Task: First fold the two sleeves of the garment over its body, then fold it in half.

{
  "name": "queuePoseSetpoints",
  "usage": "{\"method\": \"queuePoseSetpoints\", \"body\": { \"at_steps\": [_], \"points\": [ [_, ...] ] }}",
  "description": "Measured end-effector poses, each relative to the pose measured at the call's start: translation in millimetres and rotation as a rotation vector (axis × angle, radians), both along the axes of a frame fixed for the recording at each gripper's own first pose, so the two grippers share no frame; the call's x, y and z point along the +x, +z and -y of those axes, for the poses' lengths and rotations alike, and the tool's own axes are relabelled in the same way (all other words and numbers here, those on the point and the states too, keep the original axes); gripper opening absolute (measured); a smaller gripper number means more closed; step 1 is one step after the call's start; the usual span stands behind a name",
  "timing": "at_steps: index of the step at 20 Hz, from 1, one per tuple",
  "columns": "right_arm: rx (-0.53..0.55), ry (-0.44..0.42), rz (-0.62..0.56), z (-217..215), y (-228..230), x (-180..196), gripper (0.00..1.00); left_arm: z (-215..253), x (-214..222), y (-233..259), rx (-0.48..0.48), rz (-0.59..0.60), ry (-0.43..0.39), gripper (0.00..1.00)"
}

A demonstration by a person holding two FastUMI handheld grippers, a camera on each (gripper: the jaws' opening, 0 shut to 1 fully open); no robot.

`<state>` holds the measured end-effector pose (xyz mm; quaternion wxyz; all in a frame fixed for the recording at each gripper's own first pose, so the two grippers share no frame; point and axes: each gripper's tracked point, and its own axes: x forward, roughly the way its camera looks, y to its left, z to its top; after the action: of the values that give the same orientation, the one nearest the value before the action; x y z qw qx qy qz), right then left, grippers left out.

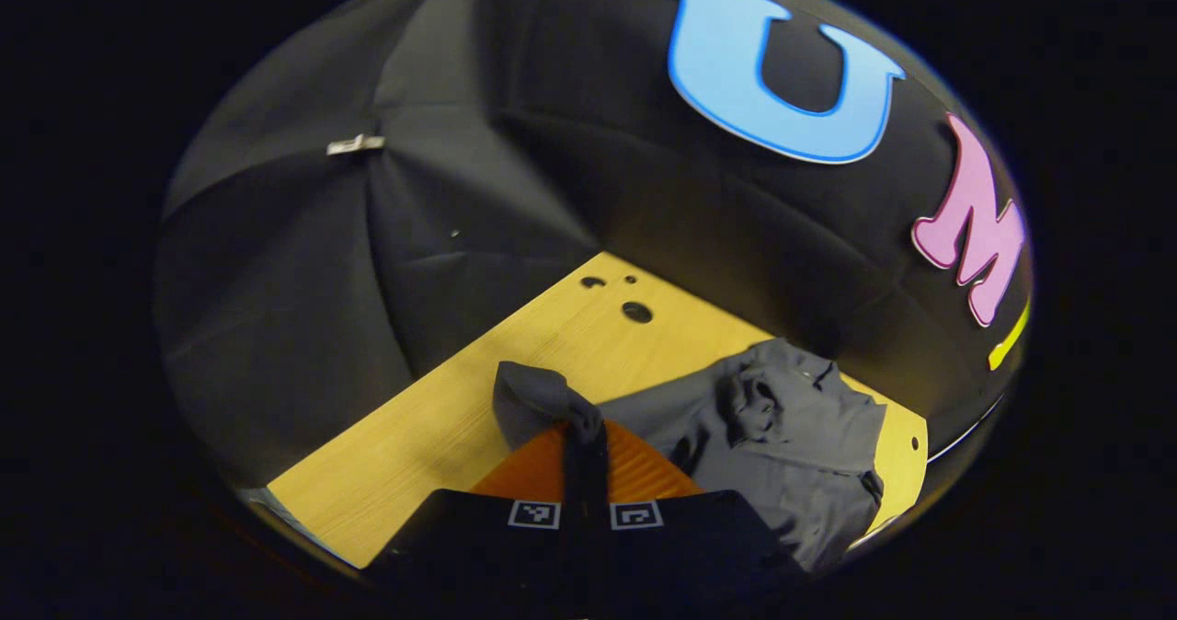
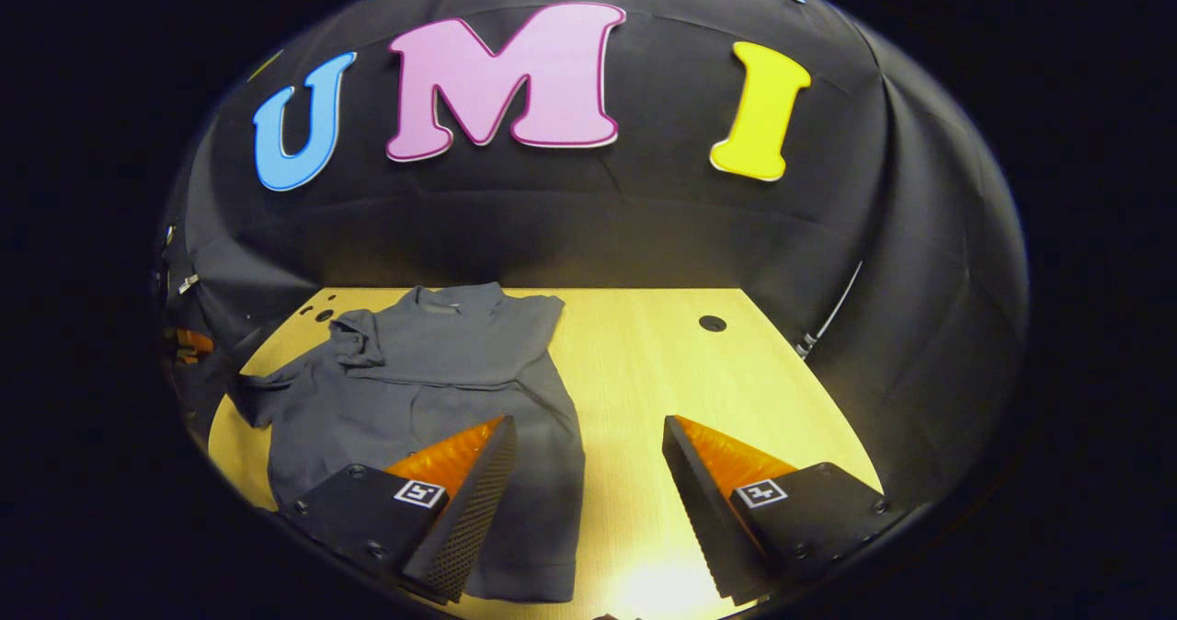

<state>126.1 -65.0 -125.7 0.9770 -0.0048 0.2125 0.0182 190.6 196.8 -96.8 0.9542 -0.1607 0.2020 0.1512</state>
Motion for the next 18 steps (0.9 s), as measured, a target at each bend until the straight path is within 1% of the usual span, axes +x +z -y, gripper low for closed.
{"method": "queuePoseSetpoints", "body": {
  "at_steps": [2,3,6,8,12,14,16,18],
  "points": [
    [0.022,-0.02,-0.011,7,-10,3,0.98,27,26,11,0.014,0.021,-0.02,0.06],
    [0.03,-0.028,-0.023,11,-16,5,0.98,43,37,16,0.007,0.041,-0.036,0.06],
    [0.05,-0.037,-0.05,17,-31,1,0.98,93,71,25,-0.003,0.064,-0.109,0.05],
    [0.047,-0.043,-0.062,23,-40,-1,0.98,123,95,30,0.008,0.075,-0.146,0.05],
    [0.074,-0.052,-0.084,32,-50,-3,0.98,196,139,48,0.045,0.121,-0.275,0.05],
    [0.078,-0.049,-0.097,36,-55,-5,0.98,235,152,50,0.056,0.128,-0.342,0.05],
    [0.078,-0.041,-0.106,41,-59,-5,0.97,269,163,49,0.067,0.129,-0.376,0.05],
    [0.098,-0.032,-0.112,41,-60,-1,0.97,310,170,48,0.036,0.141,-0.412,0.05]
  ]
}}
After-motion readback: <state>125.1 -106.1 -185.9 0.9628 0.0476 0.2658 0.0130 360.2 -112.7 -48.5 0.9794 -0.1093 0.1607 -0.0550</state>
